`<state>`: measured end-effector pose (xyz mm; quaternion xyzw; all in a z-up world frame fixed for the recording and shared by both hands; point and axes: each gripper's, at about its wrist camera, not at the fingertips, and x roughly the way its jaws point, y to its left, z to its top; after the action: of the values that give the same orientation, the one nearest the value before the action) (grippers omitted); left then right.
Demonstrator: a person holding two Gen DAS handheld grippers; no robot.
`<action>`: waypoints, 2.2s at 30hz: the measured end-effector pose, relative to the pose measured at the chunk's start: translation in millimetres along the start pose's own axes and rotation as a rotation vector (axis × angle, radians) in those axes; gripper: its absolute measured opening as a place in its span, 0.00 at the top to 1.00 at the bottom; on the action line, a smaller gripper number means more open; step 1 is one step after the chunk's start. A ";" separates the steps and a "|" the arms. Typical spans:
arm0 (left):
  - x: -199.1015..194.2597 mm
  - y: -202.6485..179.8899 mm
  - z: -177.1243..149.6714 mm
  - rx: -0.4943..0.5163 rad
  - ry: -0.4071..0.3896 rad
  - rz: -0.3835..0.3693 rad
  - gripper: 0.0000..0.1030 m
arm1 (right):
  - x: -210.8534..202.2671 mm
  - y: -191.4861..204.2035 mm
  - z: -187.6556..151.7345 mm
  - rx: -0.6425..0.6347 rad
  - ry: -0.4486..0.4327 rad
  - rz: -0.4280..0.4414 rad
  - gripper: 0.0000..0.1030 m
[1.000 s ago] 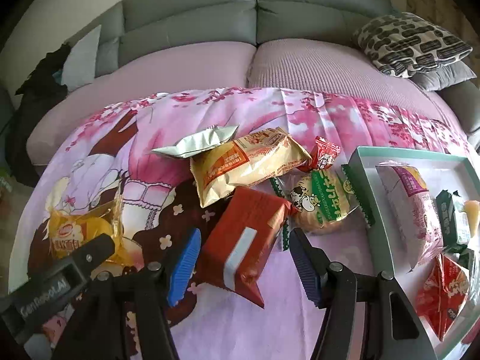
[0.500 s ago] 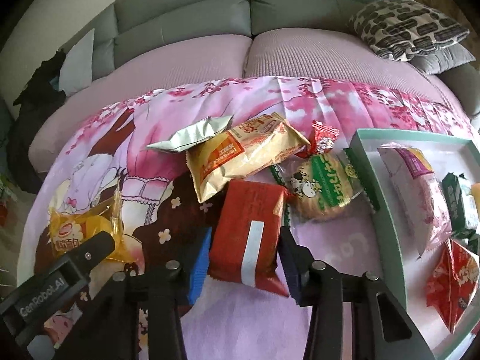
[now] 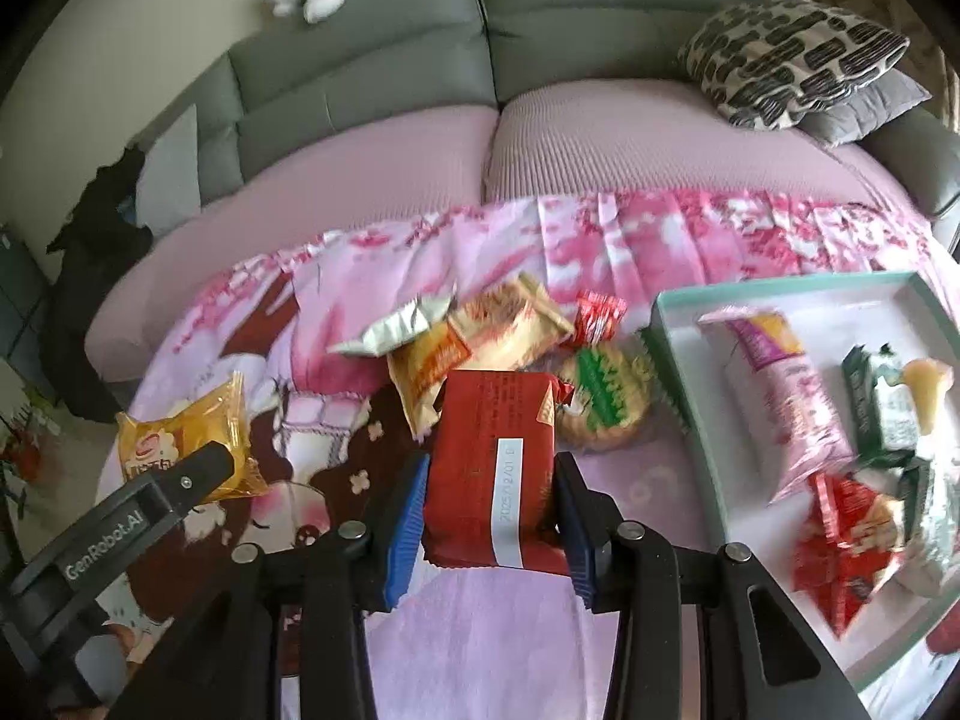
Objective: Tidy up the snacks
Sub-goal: 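Carry the yellow bag with the left tool while the right carries the red pack over the tray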
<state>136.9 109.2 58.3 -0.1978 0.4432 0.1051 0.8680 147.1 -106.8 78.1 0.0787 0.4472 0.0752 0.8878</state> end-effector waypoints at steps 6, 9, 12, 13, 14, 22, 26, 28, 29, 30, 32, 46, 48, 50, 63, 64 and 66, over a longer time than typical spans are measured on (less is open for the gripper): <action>-16.8 -12.2 4.4 0.022 -0.045 -0.016 0.25 | -18.4 -13.8 8.9 0.033 -0.038 0.001 0.58; -24.2 -21.4 5.6 0.037 -0.066 -0.027 0.25 | -26.2 -25.4 13.3 0.059 -0.053 -0.003 0.58; -30.0 -32.3 5.9 0.053 -0.080 -0.038 0.25 | -35.3 -39.5 16.4 0.086 -0.069 -0.011 0.58; -31.5 -36.7 5.9 0.060 -0.085 -0.040 0.25 | -38.7 -45.8 17.9 0.098 -0.076 -0.015 0.58; -33.1 -41.9 5.6 0.070 -0.088 -0.042 0.25 | -41.6 -51.3 18.9 0.107 -0.081 -0.019 0.58; -47.1 -84.4 -1.7 0.170 -0.120 -0.054 0.25 | -64.2 -112.1 26.5 0.223 -0.121 -0.056 0.58; -52.4 -106.7 -8.4 0.212 -0.130 -0.068 0.25 | -74.8 -142.1 27.4 0.277 -0.139 -0.083 0.58; -54.3 -118.9 -13.0 0.235 -0.132 -0.079 0.25 | -79.6 -157.9 26.8 0.306 -0.147 -0.093 0.58; -55.0 -125.7 -15.8 0.248 -0.132 -0.084 0.25 | -81.4 -163.9 26.4 0.315 -0.150 -0.099 0.58; -55.7 -133.0 -18.9 0.262 -0.132 -0.090 0.25 | -83.1 -170.7 25.9 0.326 -0.153 -0.105 0.58; -55.3 -144.4 -23.1 0.284 -0.130 -0.099 0.25 | -86.2 -182.8 25.0 0.345 -0.157 -0.114 0.58; -48.3 -230.0 -62.4 0.428 -0.099 -0.212 0.25 | -100.6 -255.5 14.8 0.449 -0.169 -0.213 0.58; -46.4 -244.7 -69.7 0.457 -0.093 -0.235 0.25 | -99.4 -260.6 14.0 0.452 -0.168 -0.221 0.58; -43.4 -255.4 -75.7 0.480 -0.082 -0.250 0.25 | -96.9 -265.6 12.9 0.454 -0.166 -0.226 0.58; -23.3 -302.6 -88.7 0.562 -0.092 -0.265 0.25 | -79.0 -273.3 7.2 0.462 -0.137 -0.238 0.58; -21.9 -303.7 -89.6 0.566 -0.088 -0.263 0.25 | -78.5 -273.9 7.1 0.463 -0.135 -0.238 0.58; -18.0 -305.5 -91.7 0.569 -0.076 -0.261 0.24 | -78.2 -274.2 6.6 0.461 -0.131 -0.240 0.58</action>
<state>169.0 -205.8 100.9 0.0018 0.3930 -0.1283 0.9105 123.7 -390.9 86.4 0.2301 0.4003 -0.1396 0.8760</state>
